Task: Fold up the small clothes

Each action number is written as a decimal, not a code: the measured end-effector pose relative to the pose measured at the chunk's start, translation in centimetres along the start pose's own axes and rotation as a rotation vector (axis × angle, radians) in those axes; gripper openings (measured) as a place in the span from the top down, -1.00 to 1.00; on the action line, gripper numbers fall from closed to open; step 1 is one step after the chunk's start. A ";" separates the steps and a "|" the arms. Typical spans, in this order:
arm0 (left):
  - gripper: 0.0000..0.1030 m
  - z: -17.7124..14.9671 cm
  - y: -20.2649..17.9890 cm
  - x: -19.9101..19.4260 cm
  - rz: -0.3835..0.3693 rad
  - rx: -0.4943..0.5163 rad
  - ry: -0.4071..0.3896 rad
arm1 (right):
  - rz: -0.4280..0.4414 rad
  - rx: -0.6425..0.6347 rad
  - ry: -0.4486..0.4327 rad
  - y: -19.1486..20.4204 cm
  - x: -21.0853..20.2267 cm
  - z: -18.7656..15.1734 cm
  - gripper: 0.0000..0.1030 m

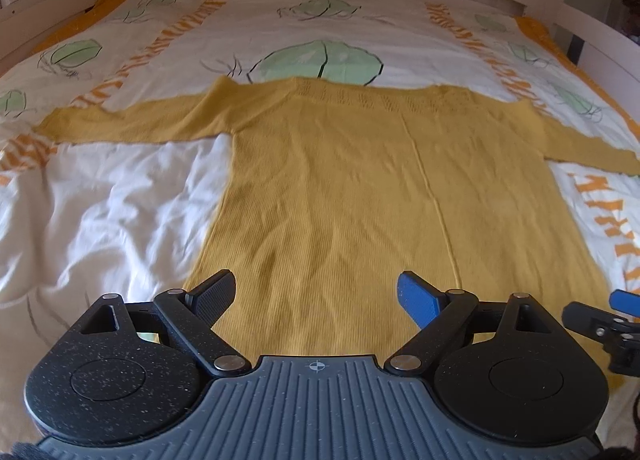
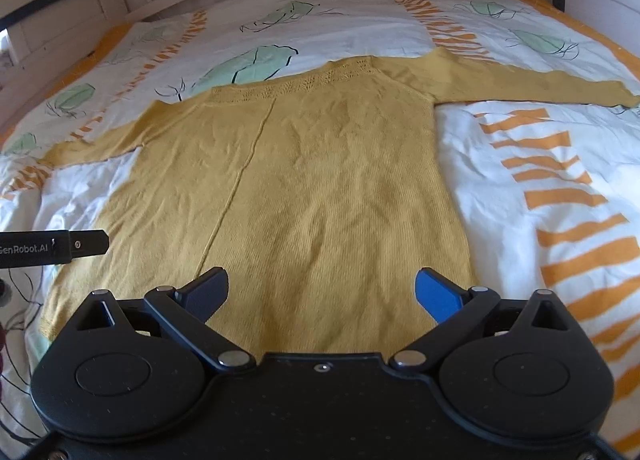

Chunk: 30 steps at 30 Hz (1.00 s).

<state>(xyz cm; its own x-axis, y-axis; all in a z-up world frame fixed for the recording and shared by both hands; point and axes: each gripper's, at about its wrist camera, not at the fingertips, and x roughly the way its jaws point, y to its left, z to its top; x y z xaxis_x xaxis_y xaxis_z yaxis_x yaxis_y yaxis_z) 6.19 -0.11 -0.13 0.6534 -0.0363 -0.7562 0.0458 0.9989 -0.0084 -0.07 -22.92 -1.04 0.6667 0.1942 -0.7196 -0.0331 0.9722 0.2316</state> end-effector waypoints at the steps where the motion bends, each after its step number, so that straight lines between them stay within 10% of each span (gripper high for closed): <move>1: -0.72 0.5 0.0 0.4 -0.009 0.000 -0.010 | 0.013 0.013 0.004 -0.7 0.2 0.6 -0.94; 18: -0.72 8.1 -1.1 11.0 -0.047 -0.035 -0.070 | -0.360 0.237 -0.060 -22.8 4.5 15.1 -0.77; 30: -0.86 5.6 -2.2 15.5 -0.039 0.047 -0.101 | -0.535 0.508 -0.080 -36.1 8.6 17.7 -0.65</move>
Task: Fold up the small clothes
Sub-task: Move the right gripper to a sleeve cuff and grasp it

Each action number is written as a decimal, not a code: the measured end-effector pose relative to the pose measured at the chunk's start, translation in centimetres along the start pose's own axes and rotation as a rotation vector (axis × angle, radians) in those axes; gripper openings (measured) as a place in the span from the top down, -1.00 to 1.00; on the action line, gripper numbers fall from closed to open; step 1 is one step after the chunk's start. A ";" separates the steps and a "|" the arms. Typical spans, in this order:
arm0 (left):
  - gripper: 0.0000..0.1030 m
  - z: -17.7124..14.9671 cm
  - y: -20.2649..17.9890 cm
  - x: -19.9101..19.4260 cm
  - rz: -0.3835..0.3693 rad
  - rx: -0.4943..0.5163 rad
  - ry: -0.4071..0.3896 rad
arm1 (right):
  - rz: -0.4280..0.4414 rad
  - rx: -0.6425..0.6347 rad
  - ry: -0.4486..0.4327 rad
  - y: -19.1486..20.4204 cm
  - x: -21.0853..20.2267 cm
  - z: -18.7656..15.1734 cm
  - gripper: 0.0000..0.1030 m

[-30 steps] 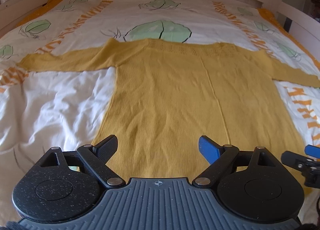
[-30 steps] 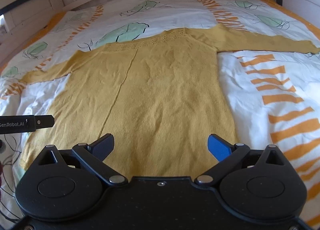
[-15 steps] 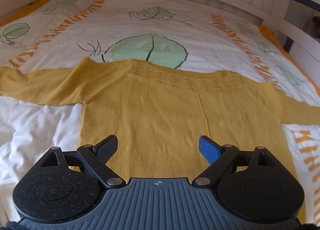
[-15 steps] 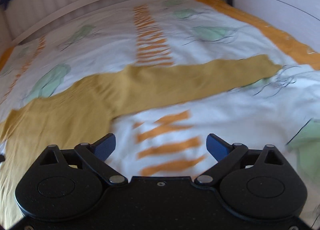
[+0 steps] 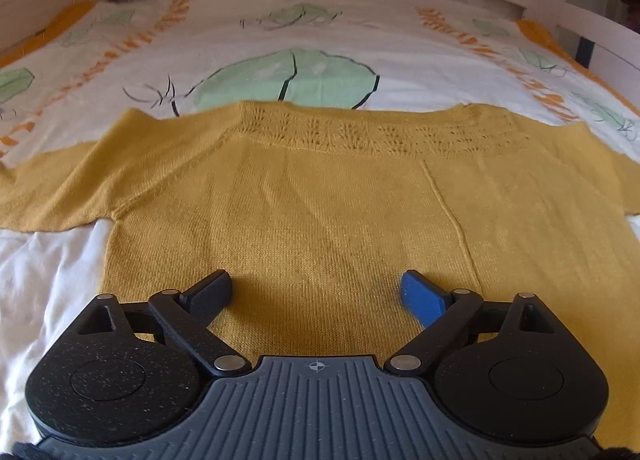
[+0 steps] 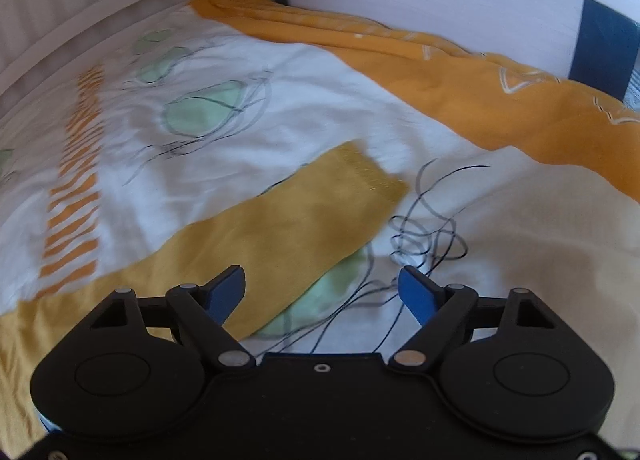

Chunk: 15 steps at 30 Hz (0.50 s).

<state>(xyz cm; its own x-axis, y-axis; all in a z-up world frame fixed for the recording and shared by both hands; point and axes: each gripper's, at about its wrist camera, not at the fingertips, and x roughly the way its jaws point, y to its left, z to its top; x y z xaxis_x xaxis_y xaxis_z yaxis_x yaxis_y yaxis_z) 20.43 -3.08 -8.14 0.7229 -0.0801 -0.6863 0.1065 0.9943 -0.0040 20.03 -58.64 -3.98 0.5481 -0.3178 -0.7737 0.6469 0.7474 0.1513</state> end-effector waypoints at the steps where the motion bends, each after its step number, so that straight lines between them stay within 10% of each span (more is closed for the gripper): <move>1: -0.87 -0.4 0.0 -0.1 -0.001 0.003 -0.019 | 0.001 0.023 0.004 -0.4 0.7 0.3 -0.64; 5: -0.96 -0.3 -0.1 0.1 -0.007 -0.004 -0.026 | 0.029 0.085 0.002 -1.2 2.7 0.7 -0.57; 12: -1.00 -0.1 -0.3 1.0 -0.003 0.002 -0.018 | 0.074 0.116 -0.008 -1.0 3.7 1.2 0.66; 15: -1.00 -0.1 -0.2 1.1 -0.007 -0.001 -0.016 | 0.058 0.069 -0.048 0.0 1.8 1.5 0.74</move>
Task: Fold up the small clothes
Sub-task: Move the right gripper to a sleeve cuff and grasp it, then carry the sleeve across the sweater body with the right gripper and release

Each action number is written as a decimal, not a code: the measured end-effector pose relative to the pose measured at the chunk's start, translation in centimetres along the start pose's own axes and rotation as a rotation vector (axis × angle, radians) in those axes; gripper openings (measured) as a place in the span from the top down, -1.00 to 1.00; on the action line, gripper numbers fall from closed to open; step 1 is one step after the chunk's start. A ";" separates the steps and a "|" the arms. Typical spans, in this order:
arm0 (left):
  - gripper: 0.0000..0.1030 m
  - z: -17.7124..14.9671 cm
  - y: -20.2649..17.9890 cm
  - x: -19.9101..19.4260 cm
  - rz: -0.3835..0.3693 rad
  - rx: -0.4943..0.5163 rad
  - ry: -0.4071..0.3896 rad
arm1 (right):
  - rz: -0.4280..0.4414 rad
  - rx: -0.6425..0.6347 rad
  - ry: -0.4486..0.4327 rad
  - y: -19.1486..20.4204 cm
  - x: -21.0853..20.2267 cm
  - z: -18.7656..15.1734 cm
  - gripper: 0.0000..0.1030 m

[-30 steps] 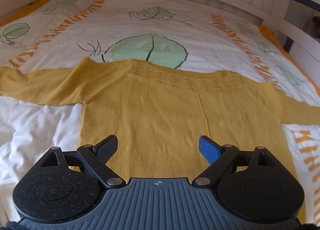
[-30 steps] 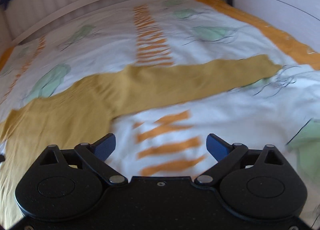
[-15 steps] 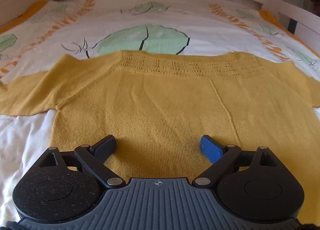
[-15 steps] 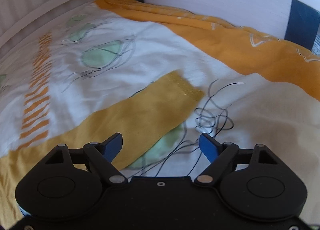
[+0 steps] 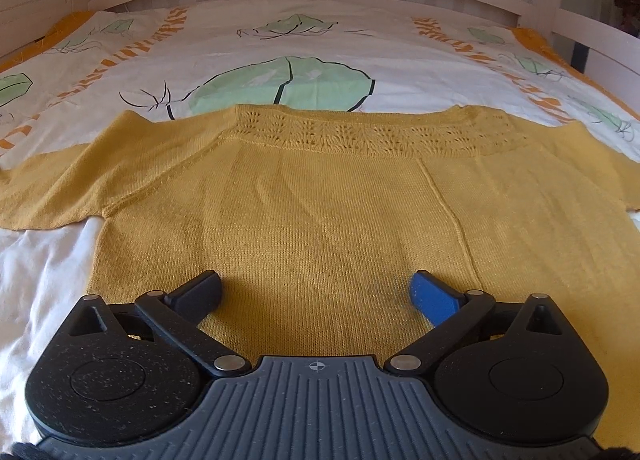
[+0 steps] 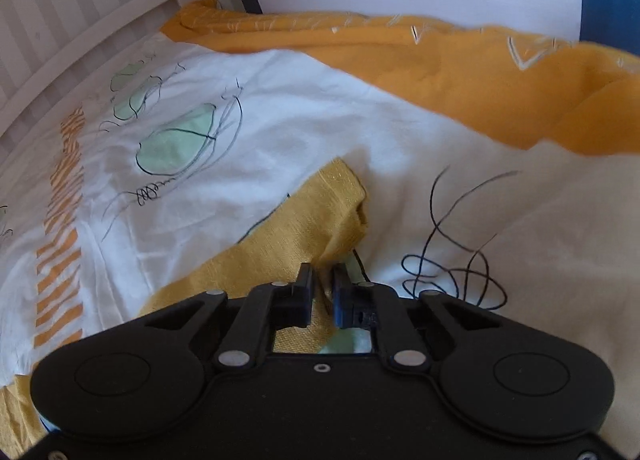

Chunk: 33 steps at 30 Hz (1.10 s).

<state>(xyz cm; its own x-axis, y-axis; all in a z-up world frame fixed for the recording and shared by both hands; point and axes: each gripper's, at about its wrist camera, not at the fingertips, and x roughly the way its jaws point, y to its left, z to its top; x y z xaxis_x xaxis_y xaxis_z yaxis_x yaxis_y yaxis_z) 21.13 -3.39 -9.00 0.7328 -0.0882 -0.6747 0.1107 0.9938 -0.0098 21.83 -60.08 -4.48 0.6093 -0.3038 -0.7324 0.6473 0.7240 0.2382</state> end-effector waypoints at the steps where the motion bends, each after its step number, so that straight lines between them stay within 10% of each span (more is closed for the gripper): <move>1: -1.00 0.0 0.0 0.0 -0.001 -0.001 0.000 | 0.002 -0.034 -0.022 0.8 -0.9 0.2 0.74; 13: -0.95 1.0 0.7 -0.1 -0.046 -0.005 0.060 | 0.362 -0.349 -0.131 18.3 -15.5 -1.9 0.80; 22: -0.82 1.8 7.4 -3.1 -0.090 -0.183 0.097 | 0.661 -0.545 -0.037 32.4 -18.6 -13.9 0.84; 33: -0.71 2.5 15.3 -5.4 -0.033 -0.260 0.088 | 0.726 -0.734 0.126 38.8 -16.4 -29.7 0.61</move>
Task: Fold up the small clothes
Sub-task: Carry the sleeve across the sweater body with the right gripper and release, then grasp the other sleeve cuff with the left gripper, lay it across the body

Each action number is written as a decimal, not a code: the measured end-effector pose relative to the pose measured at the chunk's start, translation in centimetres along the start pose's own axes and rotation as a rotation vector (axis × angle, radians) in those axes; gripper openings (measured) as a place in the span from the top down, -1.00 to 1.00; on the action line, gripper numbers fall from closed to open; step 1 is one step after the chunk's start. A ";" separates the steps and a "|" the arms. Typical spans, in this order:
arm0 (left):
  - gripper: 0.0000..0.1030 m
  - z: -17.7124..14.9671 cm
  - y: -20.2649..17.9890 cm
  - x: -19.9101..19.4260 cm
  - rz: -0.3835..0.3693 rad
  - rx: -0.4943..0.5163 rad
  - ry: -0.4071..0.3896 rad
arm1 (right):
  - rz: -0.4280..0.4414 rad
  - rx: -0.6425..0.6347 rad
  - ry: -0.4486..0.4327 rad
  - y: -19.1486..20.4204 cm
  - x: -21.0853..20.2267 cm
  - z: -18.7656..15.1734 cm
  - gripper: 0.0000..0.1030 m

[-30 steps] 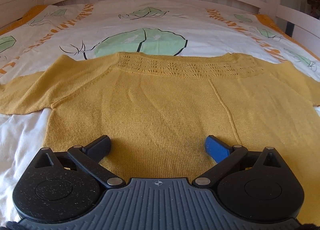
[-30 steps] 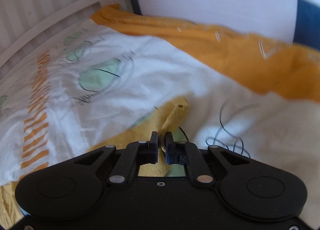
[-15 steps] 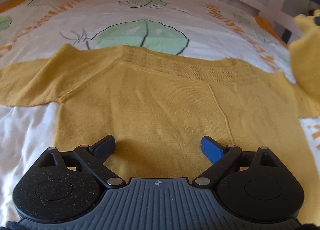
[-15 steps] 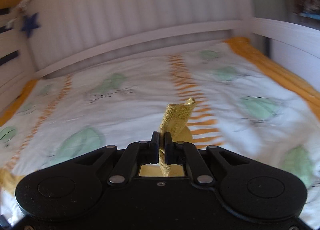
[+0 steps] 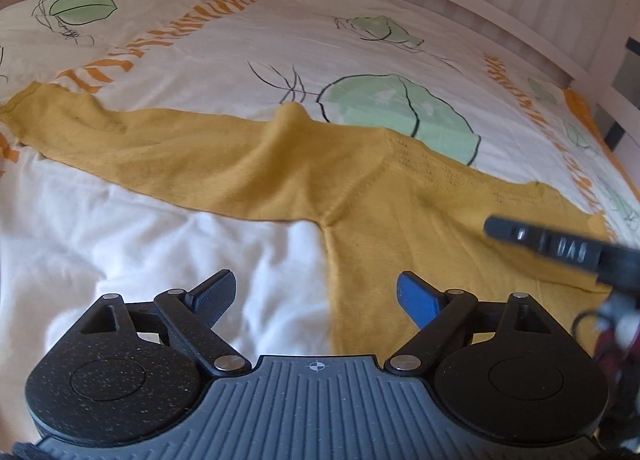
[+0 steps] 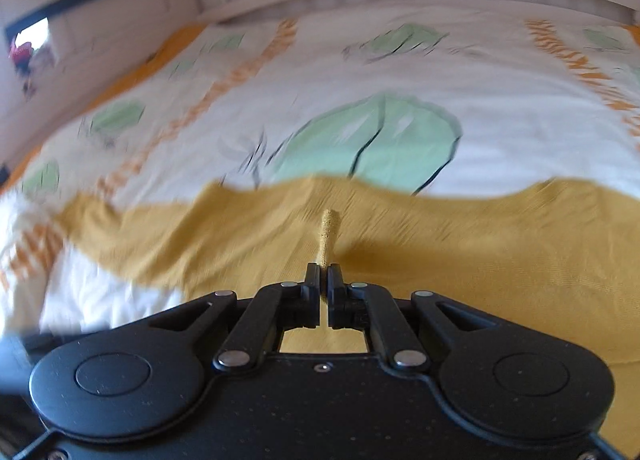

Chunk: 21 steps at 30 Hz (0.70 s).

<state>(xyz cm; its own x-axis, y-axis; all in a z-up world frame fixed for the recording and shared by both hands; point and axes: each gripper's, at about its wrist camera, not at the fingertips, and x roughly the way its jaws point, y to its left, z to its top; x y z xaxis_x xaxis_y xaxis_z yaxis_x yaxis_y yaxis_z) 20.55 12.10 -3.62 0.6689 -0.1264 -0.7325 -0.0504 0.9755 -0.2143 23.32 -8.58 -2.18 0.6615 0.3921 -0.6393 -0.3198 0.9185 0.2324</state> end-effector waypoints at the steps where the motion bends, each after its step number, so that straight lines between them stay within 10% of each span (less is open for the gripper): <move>1: -0.70 0.3 0.1 0.0 0.000 0.001 0.000 | 0.004 -0.018 -0.011 0.6 -0.5 -0.7 0.60; 6: -0.70 1.2 -1.4 0.3 -0.033 0.053 -0.003 | -0.030 -0.046 -0.065 0.3 -3.1 -2.4 -0.21; 21: -0.22 2.3 -10.1 8.8 -0.128 0.145 0.104 | -0.217 -0.040 -0.099 -4.8 -8.2 -10.5 -0.23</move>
<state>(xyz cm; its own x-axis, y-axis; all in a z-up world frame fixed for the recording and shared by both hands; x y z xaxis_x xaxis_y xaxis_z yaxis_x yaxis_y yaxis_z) 28.68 1.55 -6.45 0.5823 -0.2619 -0.7697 0.1421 0.9649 -0.2208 12.32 -16.72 -5.71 0.7802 0.1909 -0.5956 -0.1885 0.9798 0.0671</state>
